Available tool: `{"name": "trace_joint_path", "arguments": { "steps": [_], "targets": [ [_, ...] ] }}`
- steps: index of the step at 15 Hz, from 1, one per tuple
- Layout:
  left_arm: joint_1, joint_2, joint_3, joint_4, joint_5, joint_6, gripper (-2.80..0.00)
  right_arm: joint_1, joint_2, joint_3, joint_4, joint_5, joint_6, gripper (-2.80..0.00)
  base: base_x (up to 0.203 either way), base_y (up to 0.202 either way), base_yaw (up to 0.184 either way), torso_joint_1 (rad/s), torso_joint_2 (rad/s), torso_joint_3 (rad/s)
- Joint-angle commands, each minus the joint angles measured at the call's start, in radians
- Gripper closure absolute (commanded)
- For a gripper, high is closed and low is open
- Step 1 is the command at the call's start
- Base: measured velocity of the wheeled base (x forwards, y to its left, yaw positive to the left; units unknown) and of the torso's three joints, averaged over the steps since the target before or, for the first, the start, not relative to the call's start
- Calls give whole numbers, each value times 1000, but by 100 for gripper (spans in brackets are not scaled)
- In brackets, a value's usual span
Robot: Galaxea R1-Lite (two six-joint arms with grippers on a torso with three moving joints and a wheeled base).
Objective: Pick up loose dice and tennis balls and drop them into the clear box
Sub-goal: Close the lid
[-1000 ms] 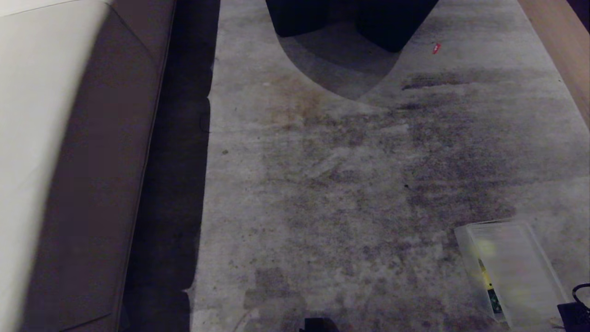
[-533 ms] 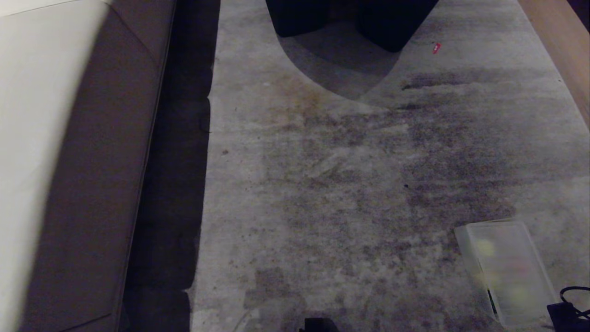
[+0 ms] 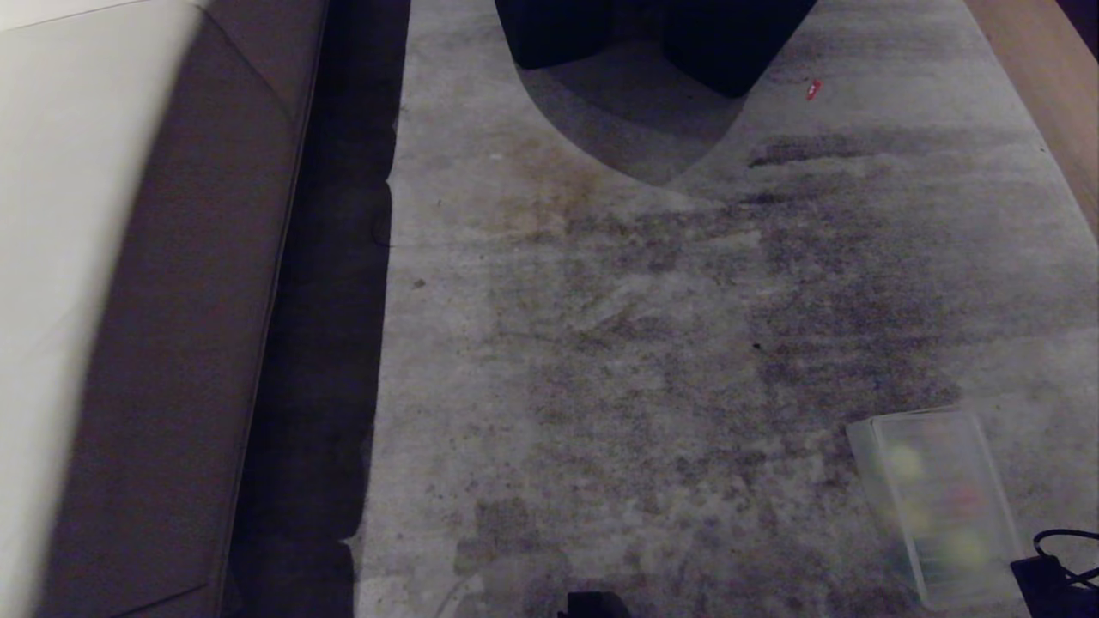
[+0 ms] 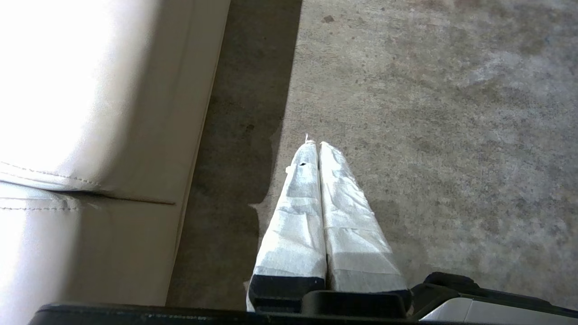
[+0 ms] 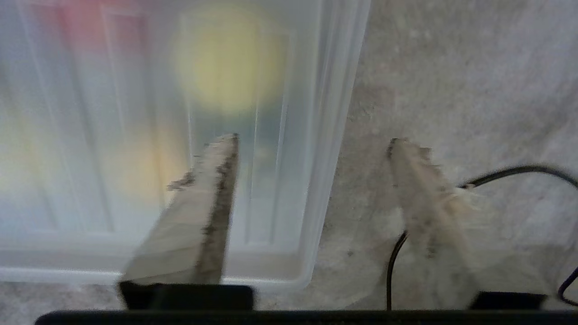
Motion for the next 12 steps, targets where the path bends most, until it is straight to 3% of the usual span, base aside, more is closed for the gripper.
{"name": "trace_joint_path", "arguments": {
  "steps": [1, 4, 5, 6, 10, 12],
  "targets": [
    [0, 1, 2, -1, 1, -1, 0, 1, -81, 33, -6, 15, -20, -280, 0, 0, 0, 0, 0, 0],
    [0, 1, 2, -1, 1, -1, 0, 0, -181, 109, 4, 194, -50, -280, 0, 0, 0, 0, 0, 0],
    [0, 1, 2, -1, 1, -1, 0, 11, -189, 120, 5, 214, -56, -280, 0, 0, 0, 0, 0, 0],
    [0, 1, 2, 1, 1, -1, 0, 30, -189, 120, 5, 219, -63, 0, 0, 0, 0, 0, 0, 0],
    [0, 1, 2, -1, 1, -1, 0, 126, -165, 108, 10, 214, -190, 0, 0, 0, 0, 0, 0, 0],
    [0, 1, 2, -1, 1, -1, 0, 170, -162, 93, 19, 215, -212, 0, 0, 0, 0, 0, 0, 0]
  ]
}}
